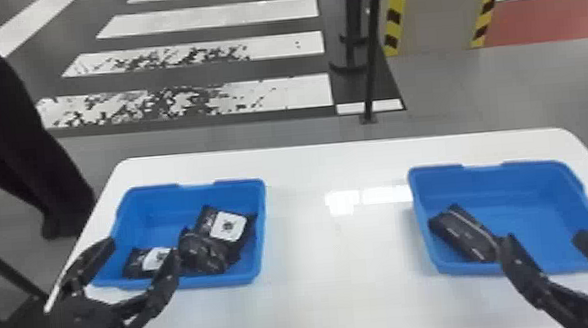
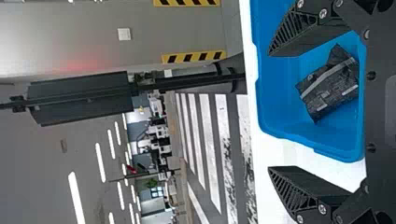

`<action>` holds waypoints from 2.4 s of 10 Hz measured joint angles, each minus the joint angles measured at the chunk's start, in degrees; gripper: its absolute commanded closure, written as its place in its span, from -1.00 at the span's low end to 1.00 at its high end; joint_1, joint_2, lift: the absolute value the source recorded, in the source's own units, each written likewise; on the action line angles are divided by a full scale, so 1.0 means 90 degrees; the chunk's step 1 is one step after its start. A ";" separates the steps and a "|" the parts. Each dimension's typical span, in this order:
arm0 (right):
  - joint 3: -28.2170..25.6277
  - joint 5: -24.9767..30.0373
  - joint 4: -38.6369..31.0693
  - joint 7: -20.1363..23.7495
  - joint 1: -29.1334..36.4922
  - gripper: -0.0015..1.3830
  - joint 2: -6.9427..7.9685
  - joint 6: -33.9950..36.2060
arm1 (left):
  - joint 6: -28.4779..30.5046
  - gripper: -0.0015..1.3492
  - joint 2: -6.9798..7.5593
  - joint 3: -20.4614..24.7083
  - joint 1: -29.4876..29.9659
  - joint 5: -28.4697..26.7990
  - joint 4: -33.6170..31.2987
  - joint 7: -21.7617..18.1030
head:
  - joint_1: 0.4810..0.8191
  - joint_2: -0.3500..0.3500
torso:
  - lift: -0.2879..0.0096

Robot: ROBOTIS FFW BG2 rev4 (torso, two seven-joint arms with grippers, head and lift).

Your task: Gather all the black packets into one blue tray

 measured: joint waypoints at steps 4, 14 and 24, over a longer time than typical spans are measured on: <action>-0.0009 0.0551 0.0391 0.0662 -0.1199 -0.76 -0.0176 0.1669 | -0.1209 -0.72 -0.0088 -0.0357 0.0926 0.0936 0.0000 0.0015 | 0.27 0.14 | 0.20; 0.0671 0.1756 0.2888 0.1803 -0.4146 -0.75 -0.0825 0.4276 | -0.1376 -0.72 0.0035 -0.0705 0.1168 0.1575 0.0000 -0.0020 | 0.27 0.06 | 0.20; 0.1025 0.1992 0.3641 0.2037 -0.4635 0.84 -0.1285 0.4761 | -0.1205 -0.72 0.0044 -0.0790 0.1068 0.1634 0.0052 -0.0040 | 0.27 -0.05 | 0.20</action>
